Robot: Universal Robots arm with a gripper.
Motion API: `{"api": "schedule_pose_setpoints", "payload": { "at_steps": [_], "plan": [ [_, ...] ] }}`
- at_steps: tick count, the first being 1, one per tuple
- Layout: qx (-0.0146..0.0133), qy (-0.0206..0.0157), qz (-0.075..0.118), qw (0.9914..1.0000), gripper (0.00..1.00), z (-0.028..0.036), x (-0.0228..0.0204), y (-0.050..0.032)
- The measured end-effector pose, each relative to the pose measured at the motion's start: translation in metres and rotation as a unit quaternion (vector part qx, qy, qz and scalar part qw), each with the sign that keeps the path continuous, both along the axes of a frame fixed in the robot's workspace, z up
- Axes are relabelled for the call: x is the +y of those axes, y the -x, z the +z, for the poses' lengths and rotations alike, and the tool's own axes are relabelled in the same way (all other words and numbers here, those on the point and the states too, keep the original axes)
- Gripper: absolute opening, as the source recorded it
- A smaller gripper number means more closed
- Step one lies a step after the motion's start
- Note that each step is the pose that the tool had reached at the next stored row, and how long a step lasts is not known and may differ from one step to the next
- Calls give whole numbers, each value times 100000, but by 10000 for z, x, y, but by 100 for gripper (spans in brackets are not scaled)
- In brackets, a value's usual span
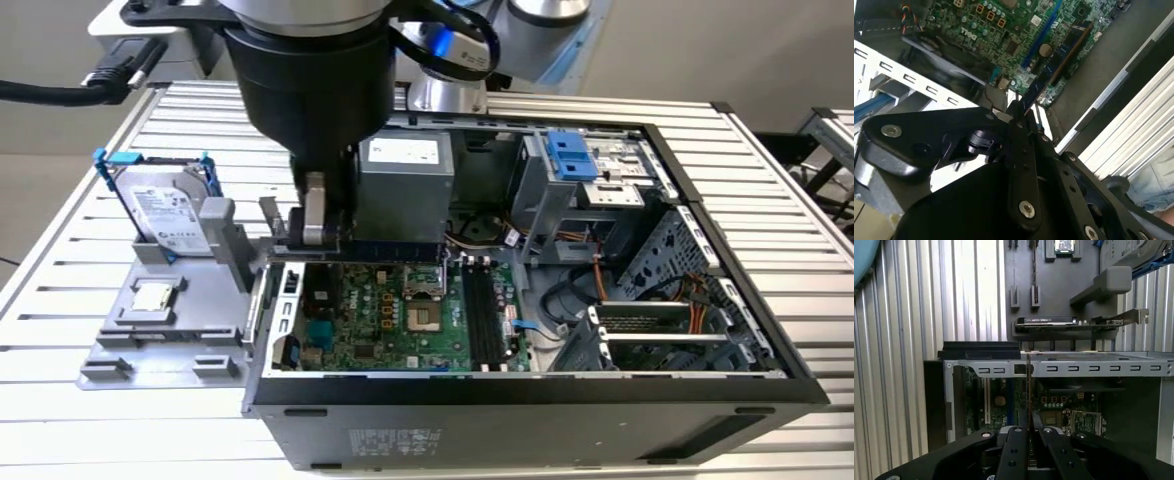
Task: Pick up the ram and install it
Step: 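Pick up the ram and move it above insertion slot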
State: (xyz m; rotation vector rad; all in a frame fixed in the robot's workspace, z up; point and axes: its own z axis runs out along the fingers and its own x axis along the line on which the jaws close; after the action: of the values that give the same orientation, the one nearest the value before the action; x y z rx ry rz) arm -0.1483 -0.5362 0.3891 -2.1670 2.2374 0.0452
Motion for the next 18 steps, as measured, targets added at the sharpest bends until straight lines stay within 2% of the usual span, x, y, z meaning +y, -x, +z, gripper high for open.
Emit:
{"api": "schedule_pose_setpoints", "payload": {
  "at_steps": [18],
  "plan": [
    [1, -1, 1, 100000, 0, 0, 0, -612]
  ]
}}
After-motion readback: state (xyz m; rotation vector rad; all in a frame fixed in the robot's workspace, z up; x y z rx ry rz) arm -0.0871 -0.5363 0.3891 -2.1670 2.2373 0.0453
